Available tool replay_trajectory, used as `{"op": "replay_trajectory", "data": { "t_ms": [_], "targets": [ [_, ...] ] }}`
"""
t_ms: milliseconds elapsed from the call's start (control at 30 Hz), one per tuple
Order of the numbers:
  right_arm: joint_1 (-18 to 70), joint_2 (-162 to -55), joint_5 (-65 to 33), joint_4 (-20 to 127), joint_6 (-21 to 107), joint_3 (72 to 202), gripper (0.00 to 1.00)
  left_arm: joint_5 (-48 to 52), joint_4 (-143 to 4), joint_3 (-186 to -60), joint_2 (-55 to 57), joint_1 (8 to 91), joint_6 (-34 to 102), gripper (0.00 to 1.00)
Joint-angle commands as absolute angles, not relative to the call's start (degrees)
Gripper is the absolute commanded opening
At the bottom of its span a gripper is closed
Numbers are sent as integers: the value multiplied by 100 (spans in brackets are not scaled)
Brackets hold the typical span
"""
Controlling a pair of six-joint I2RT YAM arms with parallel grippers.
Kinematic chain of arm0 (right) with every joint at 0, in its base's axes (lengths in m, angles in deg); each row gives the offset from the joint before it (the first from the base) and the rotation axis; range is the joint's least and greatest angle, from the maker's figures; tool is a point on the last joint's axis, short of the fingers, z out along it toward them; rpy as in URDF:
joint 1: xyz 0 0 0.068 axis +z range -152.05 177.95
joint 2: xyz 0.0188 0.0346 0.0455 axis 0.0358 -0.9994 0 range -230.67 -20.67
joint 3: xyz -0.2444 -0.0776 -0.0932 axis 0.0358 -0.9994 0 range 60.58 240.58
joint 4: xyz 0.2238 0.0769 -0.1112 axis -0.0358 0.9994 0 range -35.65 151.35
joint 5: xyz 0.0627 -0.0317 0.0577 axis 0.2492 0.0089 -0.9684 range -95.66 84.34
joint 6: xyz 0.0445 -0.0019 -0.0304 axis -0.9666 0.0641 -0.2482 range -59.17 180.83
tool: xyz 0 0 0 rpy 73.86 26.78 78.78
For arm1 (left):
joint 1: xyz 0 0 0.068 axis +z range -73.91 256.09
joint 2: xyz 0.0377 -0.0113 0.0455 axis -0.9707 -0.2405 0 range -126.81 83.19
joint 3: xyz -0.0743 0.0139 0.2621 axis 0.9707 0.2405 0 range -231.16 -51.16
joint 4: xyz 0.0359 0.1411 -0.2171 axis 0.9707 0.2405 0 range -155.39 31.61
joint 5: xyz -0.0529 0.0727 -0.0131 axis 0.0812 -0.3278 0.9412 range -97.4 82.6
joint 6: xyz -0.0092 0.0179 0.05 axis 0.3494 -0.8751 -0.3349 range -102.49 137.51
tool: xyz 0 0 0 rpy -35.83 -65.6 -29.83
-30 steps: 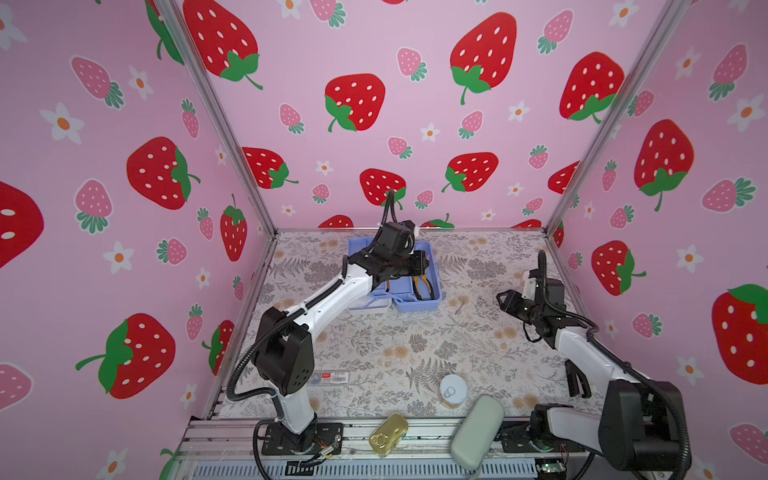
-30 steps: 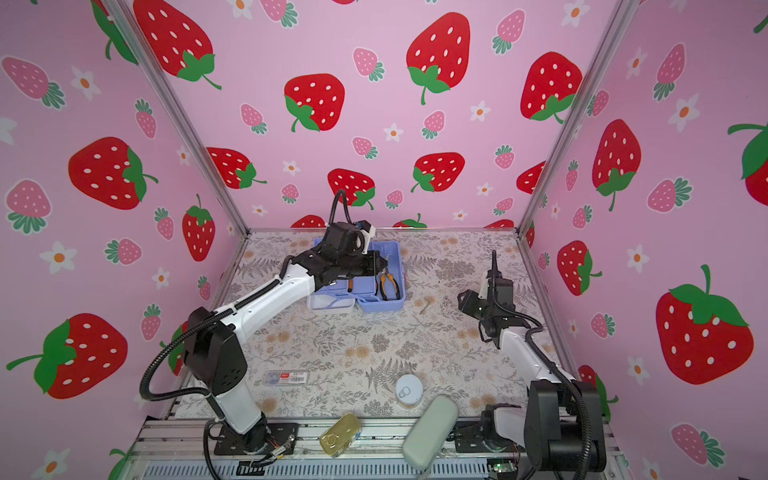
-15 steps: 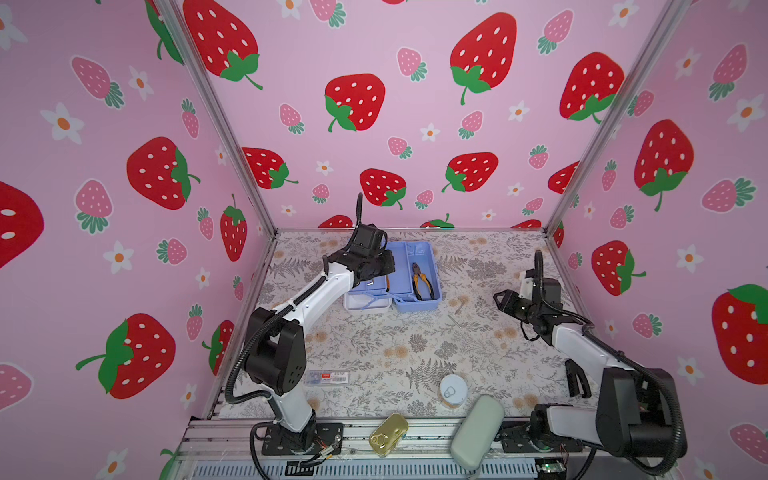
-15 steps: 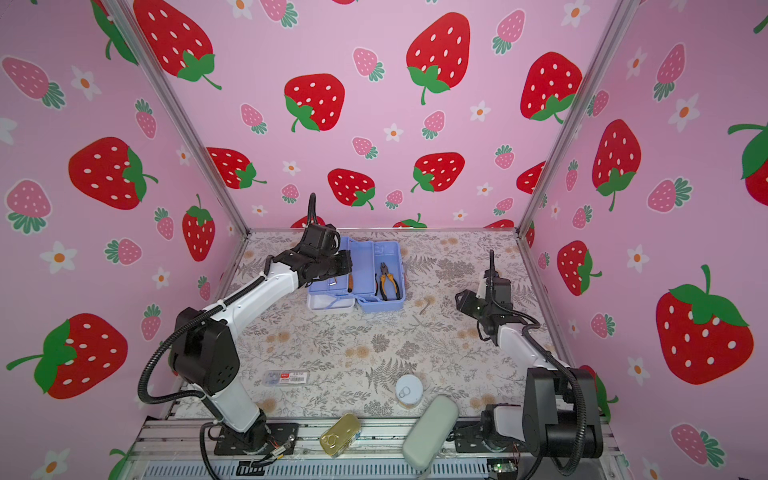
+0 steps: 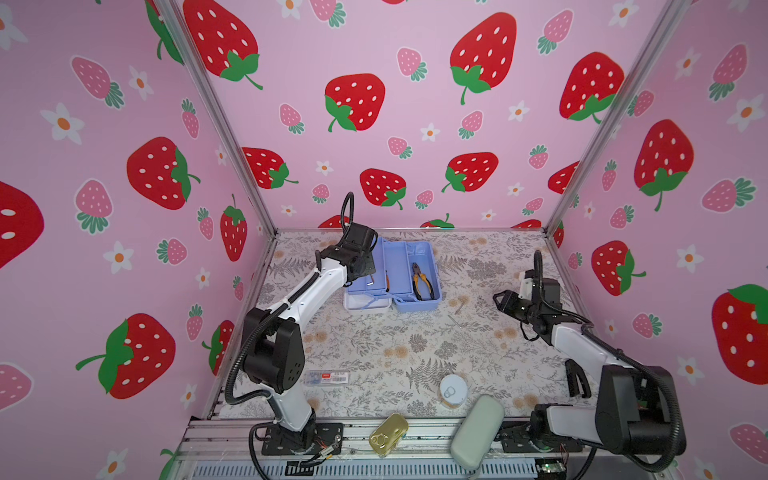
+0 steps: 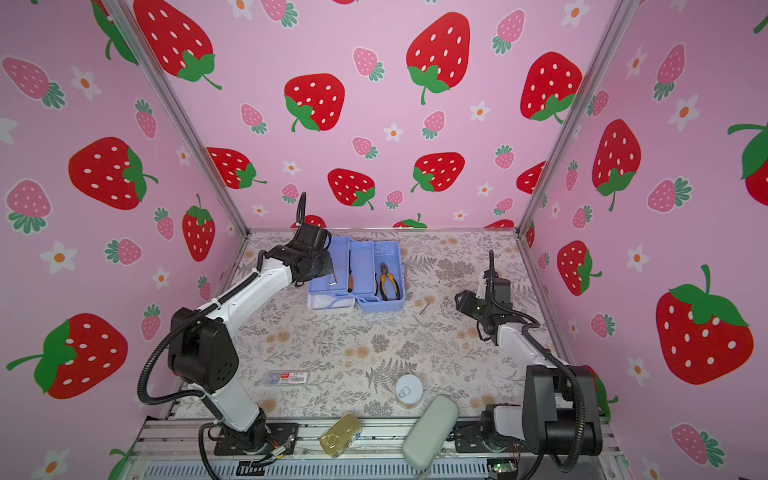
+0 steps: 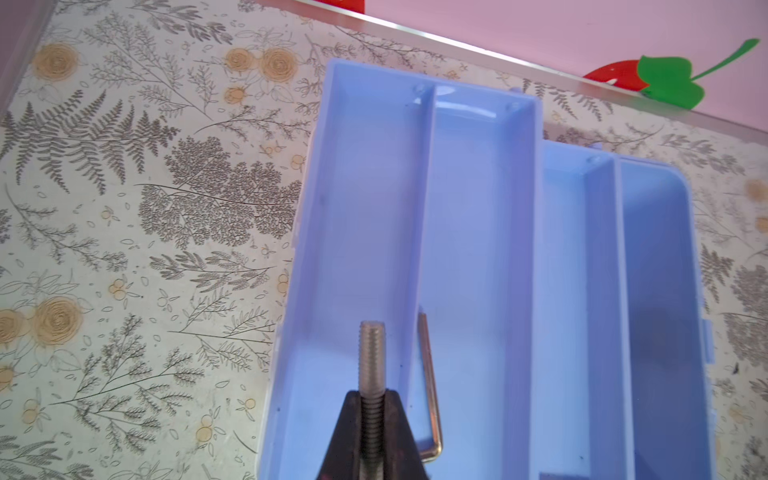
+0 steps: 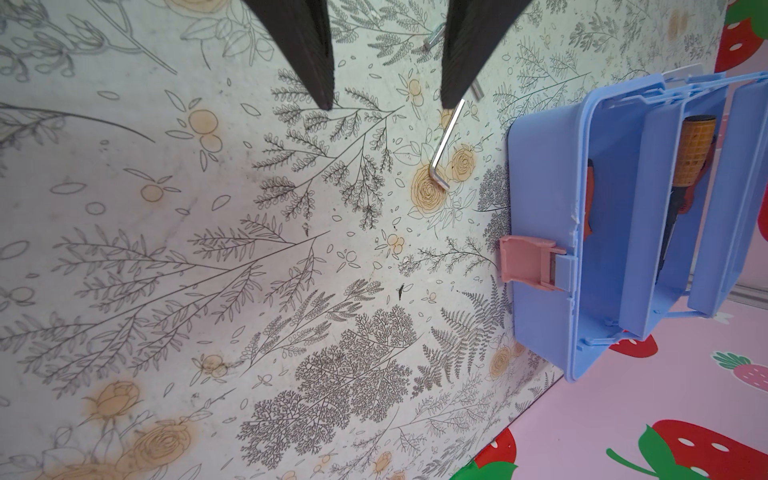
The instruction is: Pack the tool kit
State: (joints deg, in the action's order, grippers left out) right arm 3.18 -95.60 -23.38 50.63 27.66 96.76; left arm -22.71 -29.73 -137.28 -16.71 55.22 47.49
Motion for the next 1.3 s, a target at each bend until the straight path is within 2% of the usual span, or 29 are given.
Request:
{"op": "replay_trajectory", "data": {
  "t_ms": [0, 67, 133, 233, 433, 533, 700, 833, 933, 1033, 1267],
  "targets": [
    [276, -9608, -2403, 5036, 2806, 9776, 45, -2601, -2670, -13928, -1798, 5578, 4846, 5],
    [276, -9606, -2403, 5040, 2797, 9769, 45, -2611, -2581, -14013, -1895, 5596, 4836, 22],
    [278, -9599, -2394, 5046, 2802, 9754, 45, -2585, -2524, -14061, -1954, 5596, 4828, 33],
    [373, -9576, -2122, 5208, 2999, 9836, 42, -2473, -2608, -14019, -1927, 5601, 4851, 42],
    [1442, -9737, -521, 6054, 3776, 10294, 40, -2155, -2834, -13825, -1708, 5570, 4932, 43],
    [1969, -10081, -184, 6172, 3938, 10445, 42, -2175, -3112, -13556, -1438, 5291, 5018, 43],
    [2386, -10777, -469, 6143, 3872, 10714, 47, -2764, -3357, -13602, -1441, 4008, 4731, 42],
    [2504, -11201, -838, 6132, 3715, 10930, 50, -2204, -4099, -13356, -1616, 3140, 4907, 40],
    [2517, -11435, -1023, 6126, 3574, 11035, 51, -2163, -4439, -13262, -1901, 2604, 4997, 37],
    [2519, -11592, -978, 6131, 3504, 11108, 55, -1793, -4542, -13405, -2247, 2434, 5198, 36],
    [2524, -12076, -603, 6129, 3430, 11507, 53, -1373, -4566, -13882, -2724, 2264, 5268, 35]
  ]
}}
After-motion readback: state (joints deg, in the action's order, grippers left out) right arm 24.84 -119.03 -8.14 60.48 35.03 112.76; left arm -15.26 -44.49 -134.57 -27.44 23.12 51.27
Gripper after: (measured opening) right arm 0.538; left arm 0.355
